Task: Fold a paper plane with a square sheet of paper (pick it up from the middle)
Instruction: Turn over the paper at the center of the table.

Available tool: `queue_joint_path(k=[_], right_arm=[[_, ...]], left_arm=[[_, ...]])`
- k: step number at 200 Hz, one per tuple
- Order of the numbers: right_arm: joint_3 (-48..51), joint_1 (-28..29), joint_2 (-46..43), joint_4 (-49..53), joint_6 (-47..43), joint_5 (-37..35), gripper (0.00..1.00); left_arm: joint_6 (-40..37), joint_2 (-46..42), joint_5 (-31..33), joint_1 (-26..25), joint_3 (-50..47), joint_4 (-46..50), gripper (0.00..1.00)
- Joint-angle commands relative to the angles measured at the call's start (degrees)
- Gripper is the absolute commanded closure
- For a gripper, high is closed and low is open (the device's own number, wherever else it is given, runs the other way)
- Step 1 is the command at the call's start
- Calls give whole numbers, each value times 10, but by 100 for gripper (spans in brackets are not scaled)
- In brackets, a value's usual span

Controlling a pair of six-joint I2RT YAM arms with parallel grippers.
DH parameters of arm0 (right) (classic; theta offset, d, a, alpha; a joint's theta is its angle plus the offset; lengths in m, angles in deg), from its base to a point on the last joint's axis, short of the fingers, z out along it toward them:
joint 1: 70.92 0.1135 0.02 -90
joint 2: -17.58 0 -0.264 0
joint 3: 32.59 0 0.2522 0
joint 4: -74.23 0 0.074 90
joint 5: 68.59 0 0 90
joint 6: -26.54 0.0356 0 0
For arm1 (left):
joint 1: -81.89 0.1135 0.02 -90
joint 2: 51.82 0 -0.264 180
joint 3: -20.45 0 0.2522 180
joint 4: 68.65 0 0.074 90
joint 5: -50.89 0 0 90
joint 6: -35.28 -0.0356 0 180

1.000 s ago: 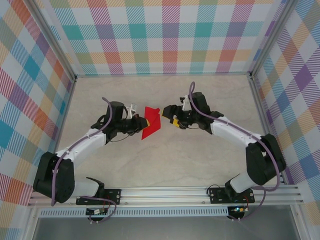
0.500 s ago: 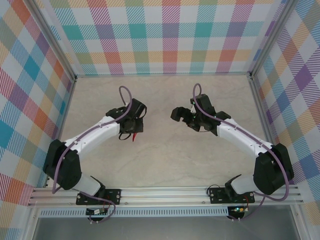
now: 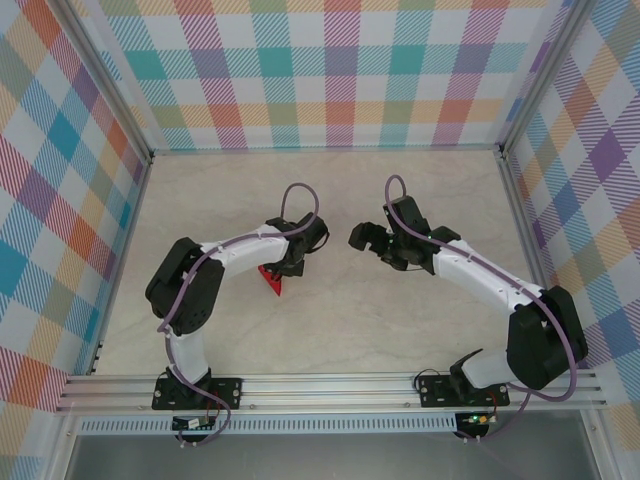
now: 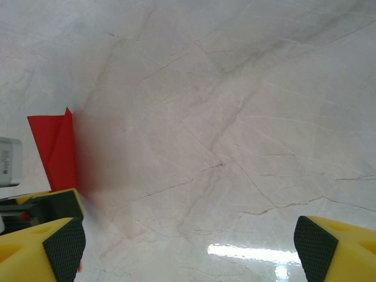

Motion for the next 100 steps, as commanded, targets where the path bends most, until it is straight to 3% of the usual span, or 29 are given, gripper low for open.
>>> queue_joint_path(k=[1, 21, 53, 73, 100], right_arm=[[8, -4, -18, 19, 12, -16, 6], [8, -3, -14, 20, 12, -18, 6], [1, 7, 13, 4, 5, -1, 6], [-19, 36, 47, -7, 5, 1, 0], [-68, 91, 111, -16, 16, -6, 0]], left_arm=[[6, 0, -101, -4, 7, -47, 66], [4, -19, -168, 3, -3, -79, 56], [5, -83, -222, 31, -31, -105, 43], [14, -136, -263, 67, -69, -129, 36], [40, -216, -292, 138, -136, -164, 24]])
